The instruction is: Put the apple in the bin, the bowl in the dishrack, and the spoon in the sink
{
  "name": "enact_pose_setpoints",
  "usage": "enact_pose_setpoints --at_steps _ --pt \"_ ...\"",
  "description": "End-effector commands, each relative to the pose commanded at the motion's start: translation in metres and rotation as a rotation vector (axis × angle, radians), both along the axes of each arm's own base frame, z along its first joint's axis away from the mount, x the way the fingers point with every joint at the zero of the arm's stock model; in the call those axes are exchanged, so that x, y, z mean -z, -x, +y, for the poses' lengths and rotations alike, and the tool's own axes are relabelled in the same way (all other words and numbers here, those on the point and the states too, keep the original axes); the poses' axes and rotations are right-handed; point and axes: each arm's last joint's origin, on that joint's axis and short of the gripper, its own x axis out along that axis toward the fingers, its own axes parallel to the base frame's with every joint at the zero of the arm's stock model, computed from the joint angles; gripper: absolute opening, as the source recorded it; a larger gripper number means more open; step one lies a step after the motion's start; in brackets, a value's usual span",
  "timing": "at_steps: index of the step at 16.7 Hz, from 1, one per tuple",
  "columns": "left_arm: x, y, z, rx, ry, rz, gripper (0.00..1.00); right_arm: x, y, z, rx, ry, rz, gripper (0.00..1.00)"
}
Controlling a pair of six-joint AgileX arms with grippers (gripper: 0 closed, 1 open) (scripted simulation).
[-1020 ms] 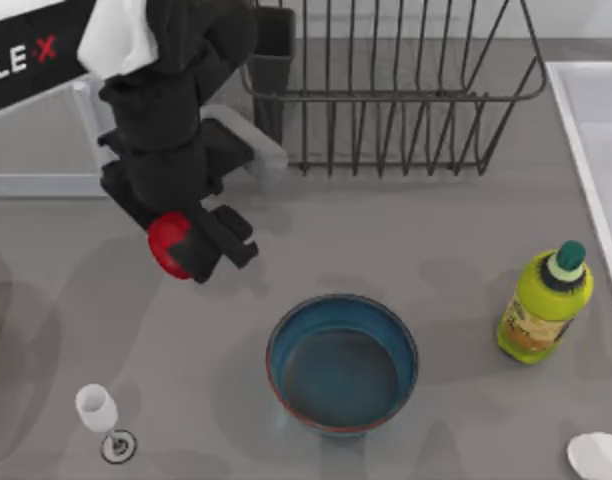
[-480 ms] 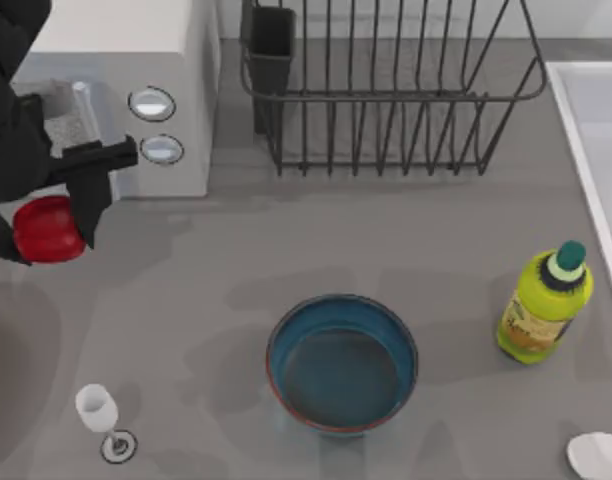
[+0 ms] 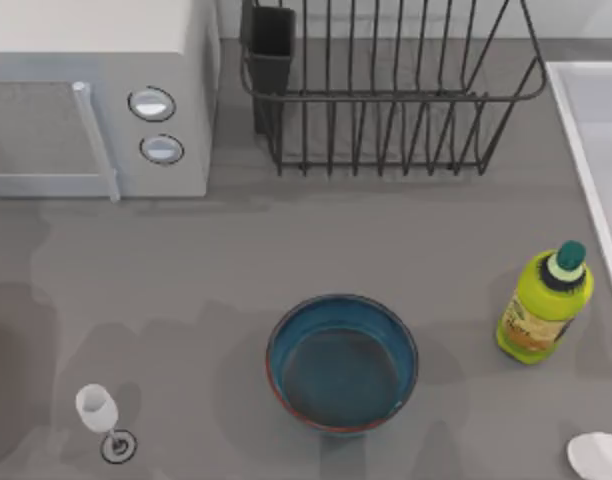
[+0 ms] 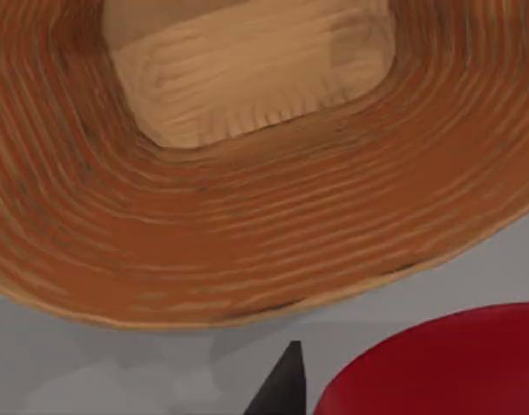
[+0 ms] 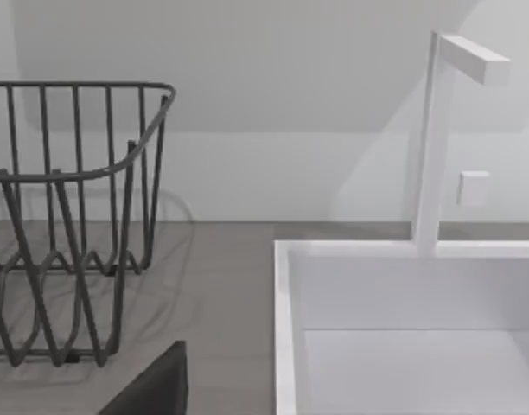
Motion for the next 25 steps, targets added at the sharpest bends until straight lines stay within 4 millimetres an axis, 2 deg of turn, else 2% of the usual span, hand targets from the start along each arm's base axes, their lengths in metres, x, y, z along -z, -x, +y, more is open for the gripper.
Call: enact_pose_setpoints --at_steps 4,11,23,25 --pt "-0.003 0.012 0.029 -0.233 -0.016 -0.009 0.0 0.0 0.0 0.0 0.0 0.0 0.0 1.0" --pt "-0.003 0.012 0.032 -0.244 -0.018 -0.009 0.0 0.0 0.0 0.0 0.0 0.0 0.0 1.0" --pt "0.063 0.007 0.033 -0.25 -0.02 -0.013 0.0 0.0 0.0 0.0 0.0 0.0 0.0 1.0" --pt "0.066 0.007 0.033 -0.252 -0.019 -0.011 0.0 0.0 0.0 0.0 0.0 0.0 0.0 1.0"
